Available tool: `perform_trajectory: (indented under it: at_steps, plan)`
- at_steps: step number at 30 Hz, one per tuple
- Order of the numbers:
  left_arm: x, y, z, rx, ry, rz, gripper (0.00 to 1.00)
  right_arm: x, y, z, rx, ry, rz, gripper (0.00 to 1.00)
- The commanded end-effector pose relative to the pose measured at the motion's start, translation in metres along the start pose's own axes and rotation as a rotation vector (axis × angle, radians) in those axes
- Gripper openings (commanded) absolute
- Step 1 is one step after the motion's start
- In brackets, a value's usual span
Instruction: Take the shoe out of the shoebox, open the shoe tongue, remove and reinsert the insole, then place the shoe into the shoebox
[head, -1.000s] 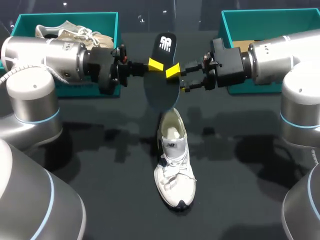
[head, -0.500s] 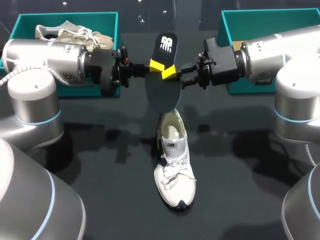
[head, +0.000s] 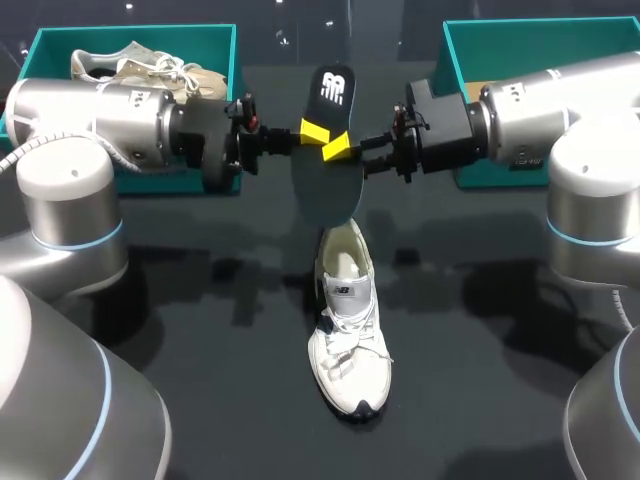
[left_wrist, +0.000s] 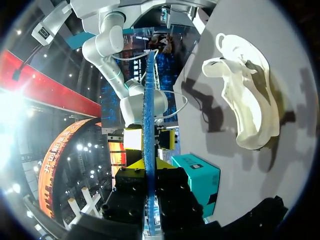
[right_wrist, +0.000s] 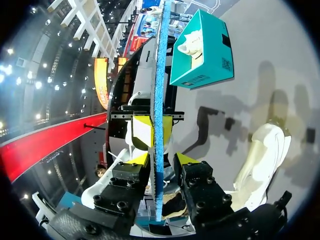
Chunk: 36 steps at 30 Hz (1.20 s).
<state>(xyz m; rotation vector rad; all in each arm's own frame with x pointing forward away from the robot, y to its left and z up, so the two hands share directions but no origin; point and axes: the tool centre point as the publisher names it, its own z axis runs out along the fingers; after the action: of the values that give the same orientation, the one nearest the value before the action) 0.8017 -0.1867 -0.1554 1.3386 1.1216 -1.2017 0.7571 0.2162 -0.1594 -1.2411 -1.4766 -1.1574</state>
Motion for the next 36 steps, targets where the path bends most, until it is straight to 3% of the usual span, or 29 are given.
perform_trajectory:
  at_steps: [1,10,11,13,22,23,24,25,30,33,36]
  plan:
    - [0.001,0.0,0.002,-0.008,0.002,0.005,0.0,0.002,-0.003,0.0,-0.005,-0.005,0.003,0.31]
    - [0.001,0.0,0.004,-0.017,0.006,0.011,0.0,0.004,-0.002,0.002,0.0,0.0,-0.002,0.24]
    - [0.001,0.0,0.005,-0.018,0.007,0.012,0.0,0.004,-0.002,0.002,0.001,0.0,-0.003,0.2]
    - [0.001,0.0,0.005,-0.02,0.007,0.012,0.0,0.004,-0.002,0.002,0.002,0.0,-0.004,0.0]
    - [0.003,0.0,0.007,-0.022,0.018,0.007,0.0,0.005,-0.001,0.0,-0.003,0.002,-0.018,0.0]
    - [0.004,-0.001,0.006,-0.021,0.022,0.005,0.25,0.005,-0.001,-0.001,-0.004,0.004,-0.021,0.0]
    - [0.003,-0.002,0.005,-0.019,0.027,0.003,0.72,0.005,-0.001,-0.002,-0.005,0.006,-0.024,0.0]
    - [0.003,-0.004,0.002,-0.017,0.031,-0.001,1.0,0.004,-0.001,-0.003,-0.007,0.007,-0.027,0.0]
    - [0.002,-0.013,-0.023,-0.033,0.11,-0.071,1.0,0.001,0.001,-0.011,-0.018,0.015,-0.05,0.0]
    - [0.011,-0.018,-0.043,-0.097,0.317,-0.194,1.0,-0.001,0.003,-0.014,-0.015,0.011,-0.081,0.0]
    - [0.011,-0.018,-0.043,-0.097,0.317,-0.194,1.0,-0.002,0.004,-0.017,-0.013,0.009,-0.104,0.0]
